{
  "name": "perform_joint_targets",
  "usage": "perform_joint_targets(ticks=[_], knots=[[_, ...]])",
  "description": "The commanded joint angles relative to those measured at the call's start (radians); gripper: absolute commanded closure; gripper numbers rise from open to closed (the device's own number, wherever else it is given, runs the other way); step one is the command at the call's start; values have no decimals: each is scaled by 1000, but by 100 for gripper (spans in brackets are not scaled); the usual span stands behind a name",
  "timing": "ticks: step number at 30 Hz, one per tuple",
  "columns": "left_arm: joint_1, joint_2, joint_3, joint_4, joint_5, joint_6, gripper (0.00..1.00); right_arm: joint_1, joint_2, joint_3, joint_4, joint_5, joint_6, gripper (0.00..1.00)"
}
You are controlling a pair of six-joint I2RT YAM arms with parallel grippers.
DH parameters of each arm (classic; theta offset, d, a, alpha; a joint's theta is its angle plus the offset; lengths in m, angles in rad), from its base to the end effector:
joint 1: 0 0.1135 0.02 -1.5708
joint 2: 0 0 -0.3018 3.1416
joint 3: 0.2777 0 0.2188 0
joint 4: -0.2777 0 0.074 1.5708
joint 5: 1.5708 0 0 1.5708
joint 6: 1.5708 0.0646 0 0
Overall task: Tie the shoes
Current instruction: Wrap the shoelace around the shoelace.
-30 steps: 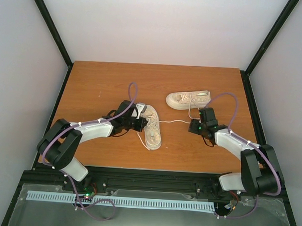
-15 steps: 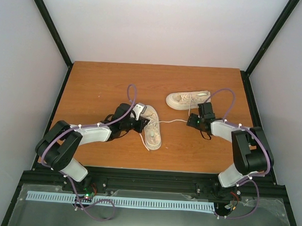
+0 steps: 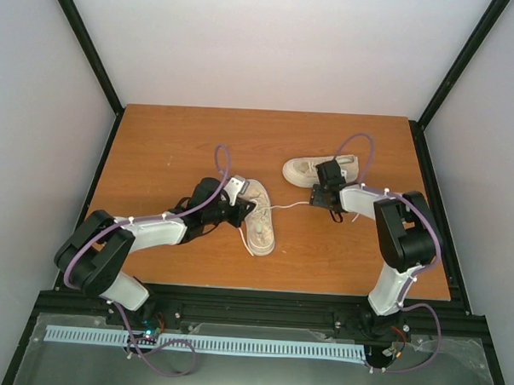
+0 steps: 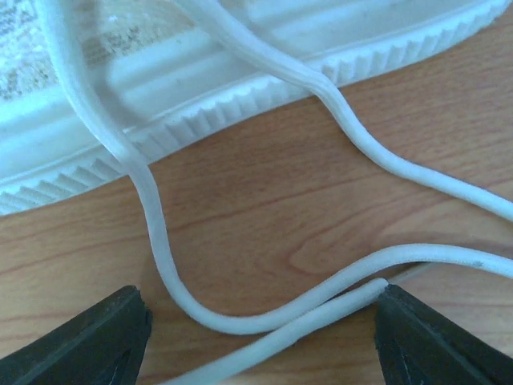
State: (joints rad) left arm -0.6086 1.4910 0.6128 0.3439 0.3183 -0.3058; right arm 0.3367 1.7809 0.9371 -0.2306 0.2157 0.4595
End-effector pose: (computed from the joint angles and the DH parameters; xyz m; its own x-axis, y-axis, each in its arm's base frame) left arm 0.2288 -0.1841 0.2218 -0.6284 0.0894 -0.7727 0.6028 0.6839 -0.4111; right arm 0.3188 0.0969 0.1708 -0.8443 0.1635 -0.5103 0.1651 0.9854 0.0425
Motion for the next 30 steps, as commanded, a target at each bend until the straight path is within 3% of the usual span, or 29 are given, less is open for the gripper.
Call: perform_joint_targets(ticks=[1, 3, 6, 11, 16, 24, 30], knots=[[-22, -20, 7, 40, 16, 34, 99, 27, 95, 51, -118, 85, 7, 22], [-30, -23, 10, 34, 12, 38, 99, 37, 105, 64, -128, 82, 12, 26], [-35, -30, 8, 27, 3, 38, 99, 54, 86, 49, -136, 76, 22, 39], [-36, -60, -15, 48, -6, 26, 99, 59, -16, -45, -129, 36, 50, 72], [-37, -71, -29, 64, -3, 15, 99, 61, -142, -138, -125, 32, 67, 97], [-37, -111, -63, 88, -21, 22, 99, 59, -354, -126, -113, 2, 29, 97], [-37, -114, -73, 102, -20, 34, 99, 69, -280, 106, -96, -130, -36, 97]])
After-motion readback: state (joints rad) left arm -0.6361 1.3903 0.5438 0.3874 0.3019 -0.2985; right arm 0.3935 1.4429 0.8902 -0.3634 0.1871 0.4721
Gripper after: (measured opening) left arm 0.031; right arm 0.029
